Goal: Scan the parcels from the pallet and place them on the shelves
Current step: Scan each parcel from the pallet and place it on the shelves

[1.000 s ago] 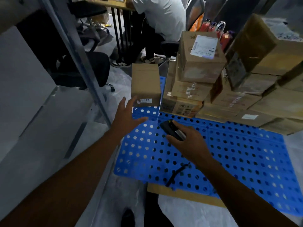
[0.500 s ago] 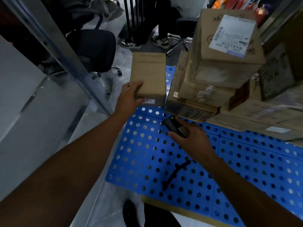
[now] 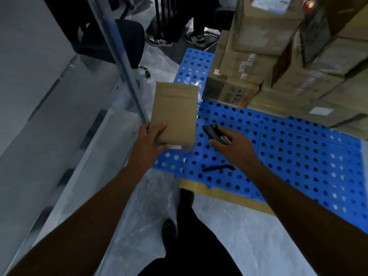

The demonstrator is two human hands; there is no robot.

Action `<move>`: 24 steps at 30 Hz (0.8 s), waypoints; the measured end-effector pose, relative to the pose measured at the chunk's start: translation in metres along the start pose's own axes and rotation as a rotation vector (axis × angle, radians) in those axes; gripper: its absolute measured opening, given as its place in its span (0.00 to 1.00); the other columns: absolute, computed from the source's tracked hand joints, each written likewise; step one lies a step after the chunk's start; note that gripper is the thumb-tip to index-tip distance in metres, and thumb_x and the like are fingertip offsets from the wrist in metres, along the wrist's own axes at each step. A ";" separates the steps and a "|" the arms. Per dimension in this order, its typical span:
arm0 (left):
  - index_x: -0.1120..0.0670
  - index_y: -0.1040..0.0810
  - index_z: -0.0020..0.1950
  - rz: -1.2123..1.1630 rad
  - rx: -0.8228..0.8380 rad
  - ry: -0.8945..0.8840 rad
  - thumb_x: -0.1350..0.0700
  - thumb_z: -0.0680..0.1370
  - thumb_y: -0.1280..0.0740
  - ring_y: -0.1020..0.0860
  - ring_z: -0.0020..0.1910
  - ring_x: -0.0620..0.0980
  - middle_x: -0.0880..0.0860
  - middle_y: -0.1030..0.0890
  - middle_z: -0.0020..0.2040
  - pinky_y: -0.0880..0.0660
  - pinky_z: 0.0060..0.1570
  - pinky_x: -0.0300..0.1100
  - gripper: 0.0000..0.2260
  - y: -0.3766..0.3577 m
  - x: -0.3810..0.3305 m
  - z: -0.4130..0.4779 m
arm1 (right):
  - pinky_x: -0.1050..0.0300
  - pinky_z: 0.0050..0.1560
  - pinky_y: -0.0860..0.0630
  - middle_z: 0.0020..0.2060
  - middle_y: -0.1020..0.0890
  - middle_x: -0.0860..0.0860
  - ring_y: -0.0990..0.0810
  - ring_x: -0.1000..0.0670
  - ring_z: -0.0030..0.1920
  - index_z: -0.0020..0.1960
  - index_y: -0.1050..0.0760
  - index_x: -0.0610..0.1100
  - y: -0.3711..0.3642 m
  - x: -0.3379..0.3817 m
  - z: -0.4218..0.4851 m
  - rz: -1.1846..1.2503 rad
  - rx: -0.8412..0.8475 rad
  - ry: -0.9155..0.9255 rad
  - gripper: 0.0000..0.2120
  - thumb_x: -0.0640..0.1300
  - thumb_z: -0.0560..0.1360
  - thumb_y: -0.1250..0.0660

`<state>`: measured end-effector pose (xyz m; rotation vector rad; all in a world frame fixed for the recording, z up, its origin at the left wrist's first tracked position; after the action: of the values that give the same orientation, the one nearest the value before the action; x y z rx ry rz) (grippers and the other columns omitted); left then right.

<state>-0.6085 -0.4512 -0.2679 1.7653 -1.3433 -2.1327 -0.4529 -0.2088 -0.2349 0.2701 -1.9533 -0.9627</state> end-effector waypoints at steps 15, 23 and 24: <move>0.42 0.56 0.83 0.672 0.199 -0.277 0.27 0.70 0.32 0.60 0.82 0.62 0.57 0.59 0.84 0.64 0.78 0.58 0.51 -0.066 -0.089 -0.067 | 0.65 0.39 0.24 0.60 0.18 0.58 0.22 0.64 0.38 0.73 0.29 0.55 0.004 -0.053 -0.102 0.007 -0.067 -0.108 0.32 0.63 0.73 0.28; 0.43 0.43 0.83 0.586 0.121 -0.306 0.24 0.72 0.44 0.47 0.82 0.63 0.56 0.46 0.84 0.52 0.80 0.59 0.43 -0.059 -0.086 -0.066 | 0.67 0.35 0.25 0.60 0.19 0.57 0.20 0.62 0.39 0.74 0.29 0.54 0.013 -0.066 -0.093 0.041 -0.063 -0.082 0.33 0.62 0.73 0.28; 0.44 0.40 0.82 0.540 0.105 -0.299 0.24 0.72 0.43 0.45 0.81 0.63 0.56 0.43 0.83 0.50 0.79 0.60 0.43 -0.056 -0.085 -0.066 | 0.67 0.36 0.26 0.61 0.19 0.57 0.20 0.61 0.41 0.74 0.29 0.54 0.014 -0.068 -0.091 0.050 -0.067 -0.088 0.33 0.62 0.73 0.28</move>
<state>-0.4995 -0.4075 -0.2365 0.9621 -1.7753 -2.0803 -0.3389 -0.2109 -0.2427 0.1423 -1.9932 -1.0205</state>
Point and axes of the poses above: each hand's wrist, its own z-axis towards the middle knuckle, its own y-axis out of the back of the hand, x = y × z, the point moved 7 cm from there along z, towards the middle knuckle
